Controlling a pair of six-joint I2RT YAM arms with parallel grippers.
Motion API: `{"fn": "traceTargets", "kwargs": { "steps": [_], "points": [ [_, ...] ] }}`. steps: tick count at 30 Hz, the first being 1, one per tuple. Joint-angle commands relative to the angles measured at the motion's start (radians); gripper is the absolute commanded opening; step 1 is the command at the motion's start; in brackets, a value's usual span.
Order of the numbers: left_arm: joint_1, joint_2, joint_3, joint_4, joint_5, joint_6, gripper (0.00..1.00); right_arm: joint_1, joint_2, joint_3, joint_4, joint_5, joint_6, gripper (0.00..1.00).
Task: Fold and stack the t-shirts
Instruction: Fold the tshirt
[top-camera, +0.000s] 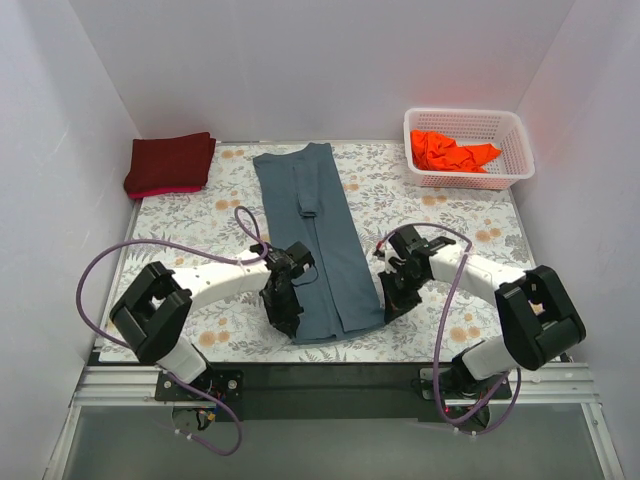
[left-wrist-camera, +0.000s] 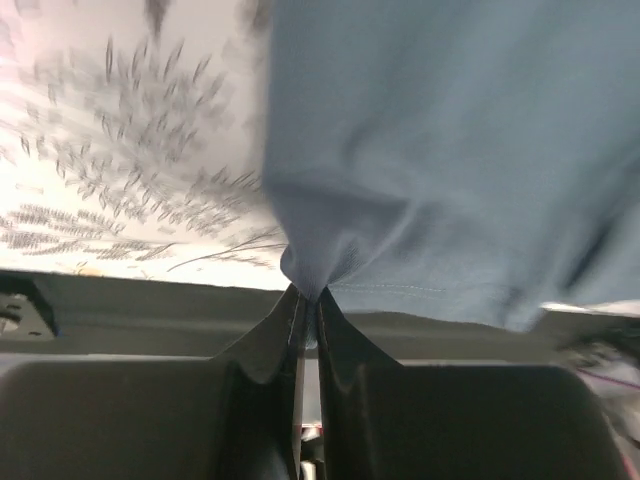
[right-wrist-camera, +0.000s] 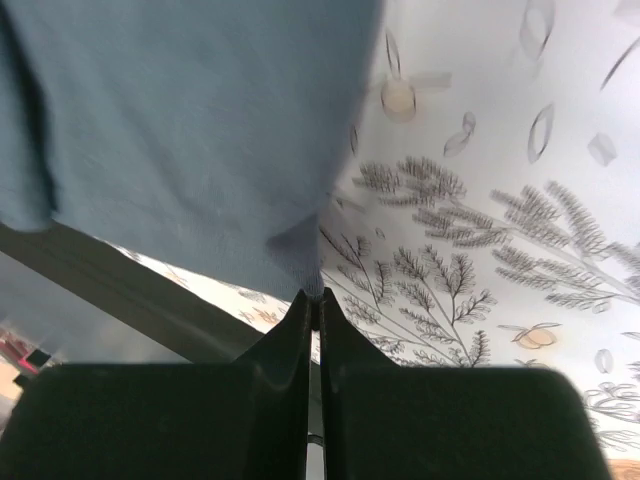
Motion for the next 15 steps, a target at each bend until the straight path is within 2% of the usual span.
{"fn": "traceTargets", "kwargs": {
  "steps": [1, 2, 3, 7, 9, 11, 15],
  "points": [
    [0.142, -0.019, 0.079, 0.001, 0.03, 0.105, 0.0, -0.01, 0.073, 0.218, -0.059, 0.039, -0.025, 0.01],
    [0.209, -0.007, 0.119, 0.021, 0.036, 0.152, 0.0, -0.016, 0.12, 0.257, -0.059, 0.031, -0.023, 0.01],
    [0.21, 0.003, 0.143, 0.027, 0.03, 0.174, 0.0, -0.018, 0.121, 0.305, -0.057, 0.031, -0.023, 0.01],
    [0.347, 0.093, 0.295, 0.044, -0.046, 0.274, 0.0, -0.024, 0.281, 0.526, -0.055, 0.059, -0.025, 0.01],
    [0.406, 0.156, 0.37, 0.065, -0.041, 0.309, 0.0, -0.03, 0.362, 0.665, -0.06, 0.054, -0.032, 0.01],
    [0.437, 0.214, 0.419, 0.073, -0.033, 0.329, 0.0, -0.039, 0.406, 0.788, -0.059, 0.054, -0.042, 0.01],
    [0.486, 0.283, 0.515, 0.102, -0.114, 0.369, 0.0, -0.054, 0.528, 0.952, -0.054, 0.071, -0.063, 0.01]
  ]
}}
